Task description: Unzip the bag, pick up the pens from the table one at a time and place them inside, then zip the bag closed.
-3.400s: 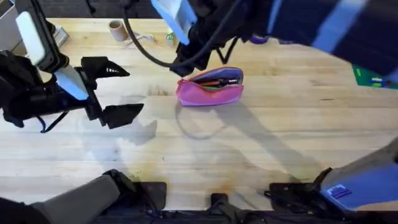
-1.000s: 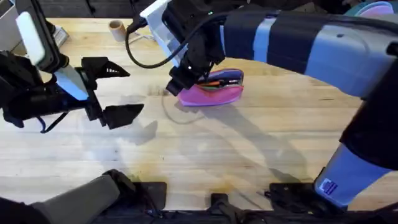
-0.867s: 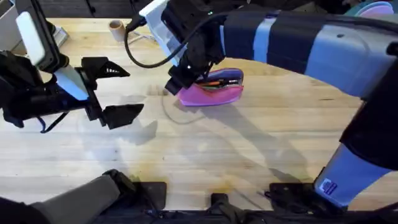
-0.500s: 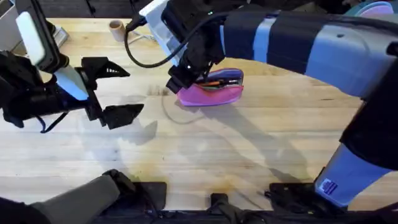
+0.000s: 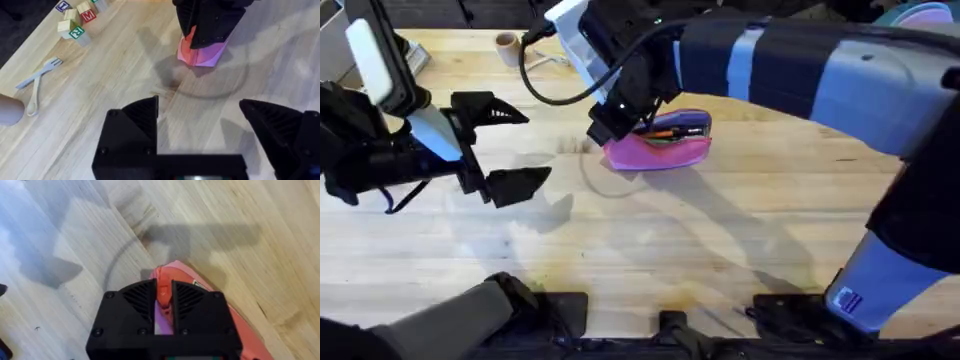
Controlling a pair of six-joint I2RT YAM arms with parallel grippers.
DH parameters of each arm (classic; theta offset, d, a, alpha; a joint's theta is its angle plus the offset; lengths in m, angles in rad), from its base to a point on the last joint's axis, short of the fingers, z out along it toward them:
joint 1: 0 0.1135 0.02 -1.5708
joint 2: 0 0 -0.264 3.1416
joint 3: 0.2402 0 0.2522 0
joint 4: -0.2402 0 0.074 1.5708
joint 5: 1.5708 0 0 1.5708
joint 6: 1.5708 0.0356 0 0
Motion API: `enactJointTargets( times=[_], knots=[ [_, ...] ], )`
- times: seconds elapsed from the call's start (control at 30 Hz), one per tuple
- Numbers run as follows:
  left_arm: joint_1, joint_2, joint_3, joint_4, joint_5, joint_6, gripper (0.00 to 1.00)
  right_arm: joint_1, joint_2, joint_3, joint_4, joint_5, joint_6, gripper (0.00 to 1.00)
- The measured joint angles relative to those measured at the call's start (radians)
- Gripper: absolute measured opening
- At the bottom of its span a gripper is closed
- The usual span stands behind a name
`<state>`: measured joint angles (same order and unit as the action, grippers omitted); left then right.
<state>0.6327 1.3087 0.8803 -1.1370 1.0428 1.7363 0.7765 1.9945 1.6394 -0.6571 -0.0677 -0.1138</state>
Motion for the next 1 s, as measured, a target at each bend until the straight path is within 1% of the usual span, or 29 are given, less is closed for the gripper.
enactJointTargets(
  times=[0.13, 0.27, 0.63, 0.8, 1.0],
  knots=[
    [0.000, 0.000, 0.000, 0.000, 0.000, 0.000, 0.993, 0.000, 0.000, 0.000, 0.000, 0.000, 0.005, 0.132],
    [0.000, 0.000, 0.000, 0.000, 0.000, 0.000, 0.993, 0.000, 0.000, 0.000, 0.004, -0.001, 0.009, 0.042],
    [0.000, 0.000, 0.000, 0.000, 0.000, 0.000, 0.995, 0.000, -0.004, 0.009, 0.001, -0.003, 0.010, 0.031],
    [0.000, 0.000, 0.000, -0.001, 0.000, 0.000, 0.993, -0.005, -0.039, 0.026, -0.038, -0.003, 0.010, 0.032],
    [0.000, 0.000, 0.000, -0.058, 0.000, 0.000, 0.993, -0.010, -0.074, 0.031, -0.039, -0.003, 0.010, 0.032]
  ],
)
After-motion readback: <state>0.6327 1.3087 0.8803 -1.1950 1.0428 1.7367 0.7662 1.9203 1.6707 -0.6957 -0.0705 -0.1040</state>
